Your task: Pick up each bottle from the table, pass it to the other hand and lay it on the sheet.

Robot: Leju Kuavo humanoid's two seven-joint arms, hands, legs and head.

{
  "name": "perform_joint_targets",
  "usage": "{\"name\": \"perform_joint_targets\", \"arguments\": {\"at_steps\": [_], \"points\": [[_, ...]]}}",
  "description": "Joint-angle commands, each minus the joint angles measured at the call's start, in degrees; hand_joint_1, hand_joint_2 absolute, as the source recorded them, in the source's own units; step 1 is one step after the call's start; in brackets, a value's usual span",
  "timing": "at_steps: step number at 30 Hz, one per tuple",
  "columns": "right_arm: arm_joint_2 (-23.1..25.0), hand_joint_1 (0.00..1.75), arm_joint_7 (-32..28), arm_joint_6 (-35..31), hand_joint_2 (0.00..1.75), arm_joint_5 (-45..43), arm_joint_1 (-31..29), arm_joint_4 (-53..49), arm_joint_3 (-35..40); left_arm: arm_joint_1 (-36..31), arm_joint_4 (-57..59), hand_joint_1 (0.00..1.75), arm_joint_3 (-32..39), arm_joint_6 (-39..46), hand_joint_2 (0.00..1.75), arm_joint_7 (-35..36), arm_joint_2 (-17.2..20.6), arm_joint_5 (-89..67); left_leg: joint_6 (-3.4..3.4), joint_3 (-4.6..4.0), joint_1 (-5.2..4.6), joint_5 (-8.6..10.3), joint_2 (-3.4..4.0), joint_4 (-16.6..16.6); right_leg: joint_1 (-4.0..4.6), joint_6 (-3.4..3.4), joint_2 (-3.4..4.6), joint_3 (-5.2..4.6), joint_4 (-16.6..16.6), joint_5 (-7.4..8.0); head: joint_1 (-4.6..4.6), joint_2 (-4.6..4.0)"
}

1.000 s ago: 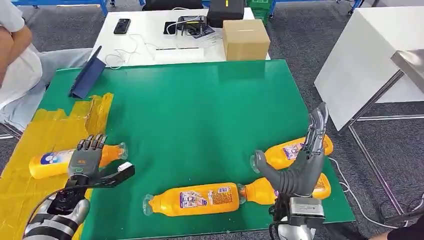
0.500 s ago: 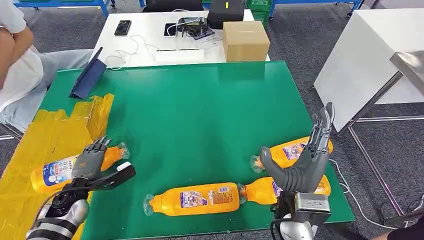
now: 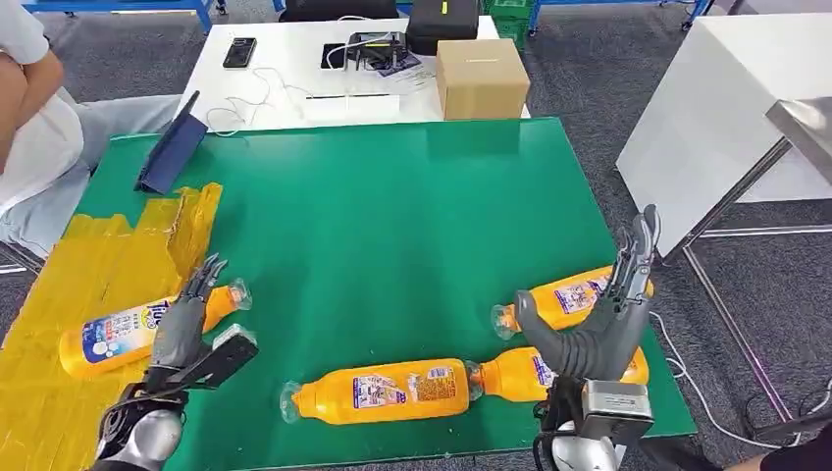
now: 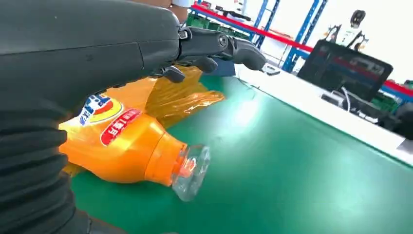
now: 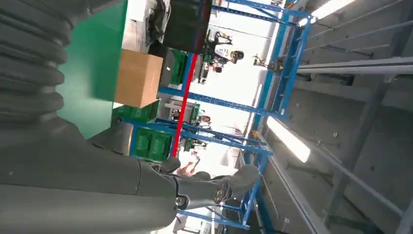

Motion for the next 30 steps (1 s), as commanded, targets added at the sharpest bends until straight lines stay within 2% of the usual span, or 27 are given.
{"name": "perform_joint_targets", "arguments": {"at_steps": [1, 30], "points": [[-0.94, 0.00, -0.20, -0.12, 1.75, -0.21, -1.08, 2.70, -0.99, 0.45, -1.83, 0.00, 1.72, -0.14, 1.75, -0.08, -1.63, 0.49, -0.01, 0.04, 0.05, -0.01, 0.02, -0.02, 0.06, -0.06, 0.02, 0.08, -0.08, 0.02, 0.00, 0.00], [-0.94, 0.00, -0.20, -0.12, 1.75, -0.21, -1.08, 2.70, -0.99, 0.45, -1.83, 0.00, 1.72, -0.14, 1.75, -0.08, -1.63, 0.49, -0.01, 0.02, 0.02, 0.00, 0.00, -0.02, 0.02, -0.04, 0.00, 0.05, -0.05, 0.01, 0.00, 0.00]]}}
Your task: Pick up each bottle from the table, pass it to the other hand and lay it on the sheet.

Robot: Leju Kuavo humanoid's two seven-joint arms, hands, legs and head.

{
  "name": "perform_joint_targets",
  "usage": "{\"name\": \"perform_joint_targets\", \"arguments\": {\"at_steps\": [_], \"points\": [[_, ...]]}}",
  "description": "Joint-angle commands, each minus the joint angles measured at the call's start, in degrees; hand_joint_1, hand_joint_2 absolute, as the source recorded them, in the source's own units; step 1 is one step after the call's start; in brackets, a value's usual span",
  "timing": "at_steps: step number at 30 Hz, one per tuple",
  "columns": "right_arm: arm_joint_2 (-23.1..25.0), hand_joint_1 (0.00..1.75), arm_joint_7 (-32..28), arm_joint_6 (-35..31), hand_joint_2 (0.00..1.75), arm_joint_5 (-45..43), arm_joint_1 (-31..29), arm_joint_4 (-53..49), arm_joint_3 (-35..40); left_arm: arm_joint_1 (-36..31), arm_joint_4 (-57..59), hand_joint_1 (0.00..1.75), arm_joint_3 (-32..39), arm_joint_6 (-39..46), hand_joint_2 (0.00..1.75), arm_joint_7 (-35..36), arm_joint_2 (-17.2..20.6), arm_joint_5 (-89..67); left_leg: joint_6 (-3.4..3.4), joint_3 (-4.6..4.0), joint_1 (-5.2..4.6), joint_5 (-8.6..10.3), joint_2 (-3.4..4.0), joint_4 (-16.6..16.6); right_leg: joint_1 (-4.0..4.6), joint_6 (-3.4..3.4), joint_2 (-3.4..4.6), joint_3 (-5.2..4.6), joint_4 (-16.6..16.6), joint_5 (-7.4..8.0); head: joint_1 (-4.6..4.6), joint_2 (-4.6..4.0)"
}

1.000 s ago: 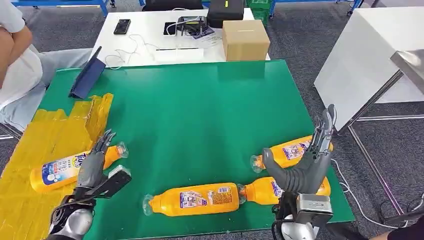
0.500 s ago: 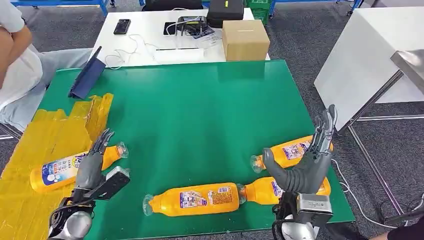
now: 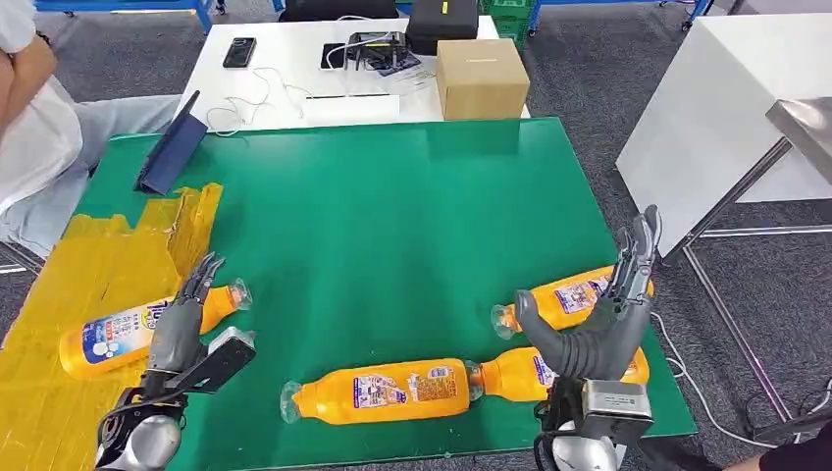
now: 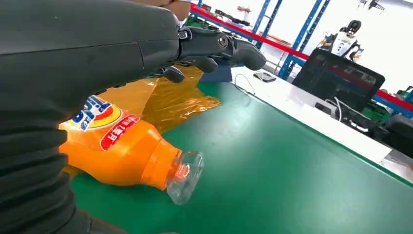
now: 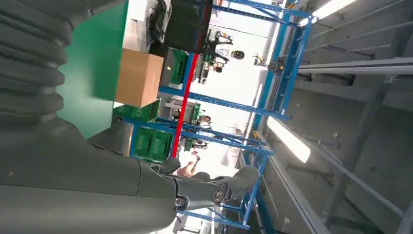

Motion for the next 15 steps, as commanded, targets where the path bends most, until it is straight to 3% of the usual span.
{"name": "perform_joint_targets", "arguments": {"at_steps": [1, 15], "points": [[-0.83, 0.00, -0.15, -0.12, 1.75, -0.21, -1.08, 2.59, -0.93, -1.08, 1.30, 0.00, 1.02, -0.14, 1.75, 0.07, -0.87, 0.32, -0.03, 0.07, 0.07, -0.01, 0.01, -0.03, 0.08, -0.08, 0.01, 0.10, -0.10, 0.02, 0.00, 0.00], [-0.83, 0.00, -0.15, -0.12, 1.75, -0.21, -1.08, 2.59, -0.93, -1.08, 1.30, 0.00, 1.02, -0.14, 1.75, 0.07, -0.87, 0.32, -0.03, 0.07, 0.07, -0.01, 0.02, -0.03, 0.08, -0.09, 0.02, 0.11, -0.09, 0.01, 0.00, 0.00]]}}
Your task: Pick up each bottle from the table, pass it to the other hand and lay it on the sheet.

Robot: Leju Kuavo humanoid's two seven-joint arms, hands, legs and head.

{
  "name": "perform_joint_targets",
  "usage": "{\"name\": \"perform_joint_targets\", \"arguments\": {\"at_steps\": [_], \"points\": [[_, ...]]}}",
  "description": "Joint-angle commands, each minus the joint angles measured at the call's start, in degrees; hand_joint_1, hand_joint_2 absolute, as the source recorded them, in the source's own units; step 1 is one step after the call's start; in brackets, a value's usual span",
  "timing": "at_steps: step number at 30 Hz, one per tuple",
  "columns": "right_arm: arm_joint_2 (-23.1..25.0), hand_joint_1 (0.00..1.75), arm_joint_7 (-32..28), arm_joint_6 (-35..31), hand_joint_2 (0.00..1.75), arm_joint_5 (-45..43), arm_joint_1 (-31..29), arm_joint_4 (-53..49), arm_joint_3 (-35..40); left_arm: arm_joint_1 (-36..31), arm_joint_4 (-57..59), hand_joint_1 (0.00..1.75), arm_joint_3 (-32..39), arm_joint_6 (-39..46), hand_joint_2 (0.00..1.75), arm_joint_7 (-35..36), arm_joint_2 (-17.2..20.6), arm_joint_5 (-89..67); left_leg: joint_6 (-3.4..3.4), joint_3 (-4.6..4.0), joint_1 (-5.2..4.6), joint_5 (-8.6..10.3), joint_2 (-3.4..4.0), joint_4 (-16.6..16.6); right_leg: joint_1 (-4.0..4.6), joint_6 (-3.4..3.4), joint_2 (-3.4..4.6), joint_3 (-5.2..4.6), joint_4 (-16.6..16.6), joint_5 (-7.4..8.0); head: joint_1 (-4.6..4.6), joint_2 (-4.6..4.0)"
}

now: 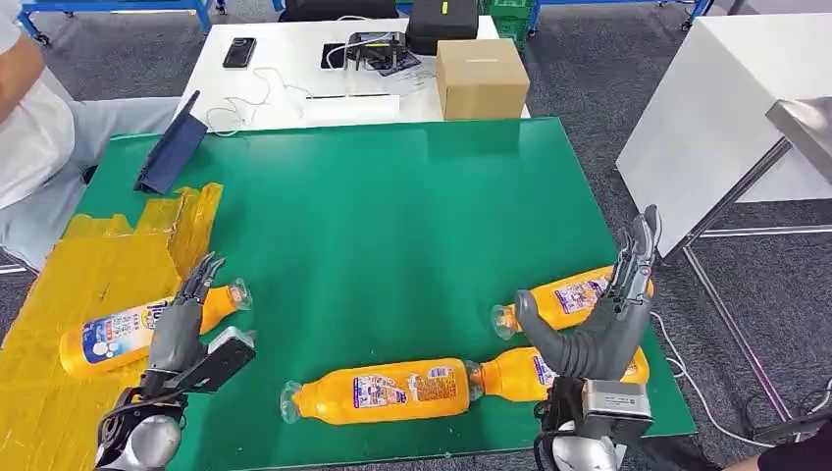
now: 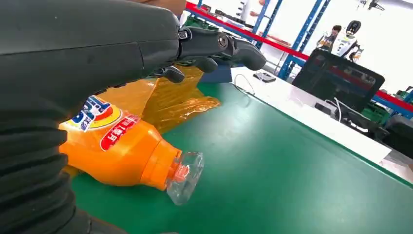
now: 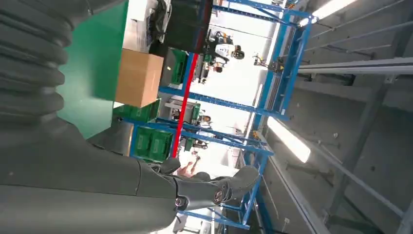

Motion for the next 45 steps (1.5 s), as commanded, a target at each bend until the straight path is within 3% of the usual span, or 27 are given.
{"name": "perform_joint_targets", "arguments": {"at_steps": [1, 5, 6, 7, 8, 10, 14, 17, 18, 20, 36, 45], "points": [[-0.81, 0.00, -0.15, -0.12, 1.75, -0.21, -1.08, 2.59, -0.91, -1.08, 1.35, 0.00, 1.02, -0.14, 1.75, 0.07, -0.85, 0.32, -0.02, 0.06, 0.05, -0.01, 0.01, -0.03, 0.06, -0.07, 0.01, 0.09, -0.07, 0.01, 0.00, 0.00], [-0.81, 0.00, -0.15, -0.12, 1.75, -0.21, -1.08, 2.59, -0.91, -1.08, 1.35, 0.00, 1.02, -0.14, 1.75, 0.07, -0.85, 0.32, -0.02, 0.03, 0.04, 0.00, 0.02, -0.03, 0.05, -0.06, 0.02, 0.05, -0.07, 0.02, 0.00, 0.00], [-22.41, 0.00, 21.45, 20.13, 1.75, 21.39, 0.12, 7.53, -3.37, 3.30, -7.53, 0.00, 3.29, -15.83, 1.75, -14.29, -8.24, 21.92, -0.03, 0.06, 0.08, -0.01, 0.02, -0.03, 0.08, -0.08, 0.02, 0.10, -0.10, 0.02, 0.00, 0.00], [-29.57, 0.00, 24.19, 16.12, 1.75, 30.28, 0.70, 17.34, -10.36, 5.88, -12.30, 0.00, 0.24, -14.10, 1.75, -10.86, -9.90, 24.07, 0.04, 0.11, 0.09, 0.00, -0.09, -0.06, 0.09, -0.01, -0.09, 0.24, -0.23, 0.04, 0.00, 0.00], [-30.10, 0.00, 13.43, 15.63, 1.75, 27.61, -0.43, 26.36, -16.92, 7.18, -14.89, 0.00, -3.41, -11.13, 1.75, -8.22, -9.55, 23.57, 0.14, 0.23, 0.13, 0.00, -0.31, -0.12, 0.14, 0.10, -0.30, 0.53, -0.51, 0.07, 0.00, 0.00], [-28.35, 0.00, 9.62, 17.22, 1.75, 30.08, -0.51, 27.78, -20.96, 6.98, -14.72, 0.00, -5.41, -8.76, 1.75, -7.17, -7.92, 24.79, 0.15, 0.28, 0.17, -0.01, -0.23, -0.14, 0.18, 0.09, -0.23, 0.57, -0.59, 0.12, -0.15, 0.00], [-28.09, 0.00, 9.84, 17.54, 1.75, 30.56, -0.35, 27.29, -21.11, 6.91, -14.56, 0.00, -5.37, -8.60, 1.75, -7.17, -7.77, 24.99, 0.17, 0.28, 0.06, -0.03, -0.21, -0.12, 0.08, 0.09, -0.21, 0.47, -0.50, 0.08, -0.20, 0.00], [-26.34, 0.00, 14.22, 19.48, 1.75, 34.36, 1.38, 21.88, -20.19, 6.32, -12.98, 0.00, -3.95, -8.86, 1.75, -8.27, -7.30, 26.65, 0.19, 0.25, -0.04, -0.05, -0.27, -0.06, -0.01, 0.09, -0.26, 0.46, -0.45, 0.02, -0.28, 0.00], [-26.22, 0.00, 14.86, 19.58, 1.75, 34.69, 1.76, 21.04, -19.93, 6.33, -12.87, 0.00, -3.69, -9.02, 1.75, -8.52, -7.43, 26.86, 0.30, -0.20, -0.15, 0.04, -0.83, 0.02, -0.12, 0.07, -0.74, 0.36, -0.56, 0.03, 0.72, 0.00], [-26.21, 0.00, 15.26, 19.48, 1.75, 34.87, 1.98, 20.70, -19.80, 6.42, -12.95, 0.00, -3.55, -9.15, 1.75, -8.65, -7.61, 26.90, 0.23, -0.03, -0.10, -0.04, -0.47, -0.02, -0.05, 0.15, -0.44, 0.41, -0.63, 0.13, 0.66, 0.00], [-25.15, 0.00, 15.93, 16.55, 1.75, 35.58, 1.96, 19.74, -21.29, 6.92, -13.29, 0.00, -3.85, -9.38, 1.75, -8.83, -8.08, 26.66, 0.31, -0.23, -0.07, 0.06, -0.41, 0.01, -0.05, 0.27, -0.43, 0.15, -0.54, 0.19, 0.66, 0.00], [-27.85, 0.00, 17.00, 16.94, 1.75, 38.10, 3.04, 19.89, -22.15, 6.74, -12.47, 0.00, -4.66, -10.43, 1.75, -8.74, -8.43, 27.10, 0.30, -0.20, -0.07, 0.05, -0.43, 0.02, -0.04, 0.26, -0.44, 0.18, -0.55, 0.18, 0.66, 0.00]]}}
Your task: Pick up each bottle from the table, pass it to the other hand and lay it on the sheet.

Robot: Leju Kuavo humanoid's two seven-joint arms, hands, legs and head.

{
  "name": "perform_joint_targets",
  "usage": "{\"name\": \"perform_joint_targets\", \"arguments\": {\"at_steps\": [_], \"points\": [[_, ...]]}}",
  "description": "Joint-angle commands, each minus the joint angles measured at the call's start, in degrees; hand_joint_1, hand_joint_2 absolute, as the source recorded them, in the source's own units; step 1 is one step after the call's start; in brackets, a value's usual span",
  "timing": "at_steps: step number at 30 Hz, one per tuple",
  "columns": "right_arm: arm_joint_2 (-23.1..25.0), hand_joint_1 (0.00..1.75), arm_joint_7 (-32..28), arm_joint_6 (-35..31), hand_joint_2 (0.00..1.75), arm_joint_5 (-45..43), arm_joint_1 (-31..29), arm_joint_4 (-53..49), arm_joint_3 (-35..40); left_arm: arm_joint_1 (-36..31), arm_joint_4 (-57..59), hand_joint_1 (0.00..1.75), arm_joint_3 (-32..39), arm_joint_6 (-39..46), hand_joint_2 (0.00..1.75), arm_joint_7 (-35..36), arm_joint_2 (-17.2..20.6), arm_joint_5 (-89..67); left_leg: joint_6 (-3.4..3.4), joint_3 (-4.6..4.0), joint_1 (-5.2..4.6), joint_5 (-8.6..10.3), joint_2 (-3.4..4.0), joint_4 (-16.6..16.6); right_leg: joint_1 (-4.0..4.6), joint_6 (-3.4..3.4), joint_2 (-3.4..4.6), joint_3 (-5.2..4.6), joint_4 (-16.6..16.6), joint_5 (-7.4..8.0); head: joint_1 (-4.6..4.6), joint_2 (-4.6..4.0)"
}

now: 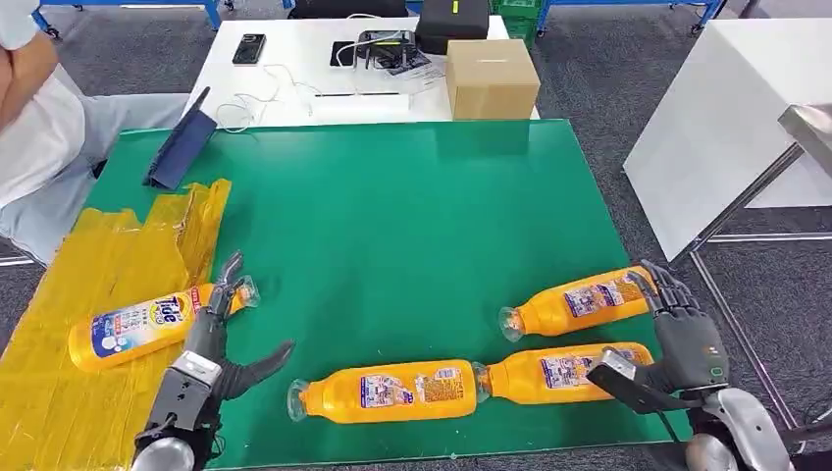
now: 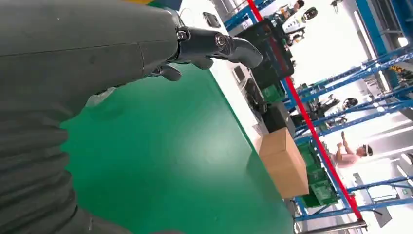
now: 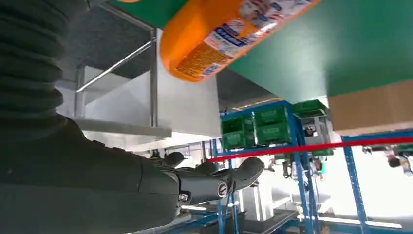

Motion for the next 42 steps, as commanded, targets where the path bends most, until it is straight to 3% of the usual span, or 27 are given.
{"name": "perform_joint_targets", "arguments": {"at_steps": [1, 15, 22, 27, 28, 29, 30, 31, 35, 38, 42], "points": [[-0.74, 0.00, 0.56, 0.13, 1.75, 1.17, -0.08, 1.91, -1.28, -0.88, 1.72, 0.00, -1.51, -0.68, 1.75, 0.16, -0.41, 0.52, -0.03, 0.10, 0.02, -0.03, 0.06, -0.03, 0.03, -0.08, 0.05, 0.11, -0.06, -0.01, 0.00, 0.00], [-1.03, 0.00, 0.98, 0.15, 1.75, 2.05, -0.26, 2.28, -1.00, -1.12, 2.07, 0.00, -1.64, -0.97, 1.75, 0.16, -0.40, 0.73, -0.03, 0.07, 0.01, -0.01, 0.05, -0.04, 0.02, -0.06, 0.04, 0.07, -0.05, 0.00, 0.00, 0.00], [-7.59, 0.00, -0.25, 4.41, 1.75, 0.87, -4.03, 9.96, -3.25, -3.92, 6.36, 0.00, -4.69, -3.69, 1.75, -0.50, -0.64, 2.99, -0.01, 0.10, -0.01, 0.01, 0.01, -0.04, -0.01, -0.05, 0.00, 0.13, -0.08, 0.01, 0.00, 0.00], [-8.70, 0.00, -2.00, 6.83, 1.75, 0.86, -11.21, 18.62, -0.33, -5.95, 7.95, 0.00, -4.64, -6.16, 1.75, -1.90, -0.63, 7.48, -0.03, 0.17, -0.04, 0.02, 0.20, -0.08, -0.04, -0.08, 0.19, 0.17, -0.14, 0.10, -0.02, 0.00], [-8.07, 0.00, -4.39, 9.93, 1.75, 1.80, -18.82, 26.63, 4.73, -6.21, 7.27, 0.00, -4.47, -5.99, 1.75, -2.22, 0.14, 8.85, -0.03, 0.15, -0.05, 0.02, 0.23, -0.08, -0.04, -0.03, 0.20, 0.14, -0.13, 0.12, 0.00, 0.00], [-7.17, 0.00, -4.48, 8.75, 1.75, 3.11, -24.17, 32.98, 8.12, -6.38, 6.85, 0.00, -4.56, -6.61, 1.75, -1.68, 0.73, 9.43, -0.05, 0.20, -0.03, 0.01, 0.30, -0.09, -0.02, -0.07, 0.27, 0.18, -0.16, 0.13, 0.02, 0.00], [-6.33, 0.00, -4.71, 7.13, 1.75, 3.62, -28.47, 38.50, 10.92, -6.45, 6.64, 0.00, -4.45, -6.61, 1.75, -1.60, 0.94, 9.40, -0.05, 0.25, 0.02, -0.01, 0.73, -0.09, 0.02, -0.06, 0.73, 0.09, -0.17, 0.26, -0.02, 0.00], [-5.88, 0.00, -4.73, 6.46, 1.75, 3.69, -30.15, 40.72, 12.05, -6.54, 6.66, 0.00, -4.46, -6.63, 1.75, -1.53, 1.02, 9.36, -0.03, 0.20, 0.02, -0.02, 0.67, -0.09, 0.04, -0.03, 0.66, 0.19, -0.15, 0.23, 0.02, 0.00], [-5.94, 0.00, -4.74, 5.83, 1.75, 3.55, -30.17, 41.30, 12.43, -6.53, 6.83, 0.00, -4.55, -6.63, 1.75, -1.53, 0.95, 9.36, -0.10, 0.39, 0.06, 0.05, 1.03, -0.17, 0.08, -0.06, 1.10, 0.14, -0.21, 0.38, 0.00, 0.00], [-5.70, 0.00, -4.80, 5.75, 1.75, 2.71, -30.11, 41.47, 12.99, -6.86, 7.04, 0.00, -4.61, -6.60, 1.75, -1.53, 1.07, 9.36, -0.06, 0.31, 0.02, 0.05, 0.55, -0.07, 0.01, 0.03, 0.69, 0.15, -0.10, 0.20, -0.02, 0.00], [-3.94, 0.00, -3.87, 3.54, 1.75, 2.89, -32.91, 45.22, 15.81, -7.37, 7.14, 0.00, -4.62, -6.50, 1.75, -1.40, 0.98, 9.65, -0.05, 0.28, 0.04, -0.01, 0.63, -0.06, 0.03, 0.07, 0.75, 0.19, -0.09, 0.22, 0.00, 0.00]]}}
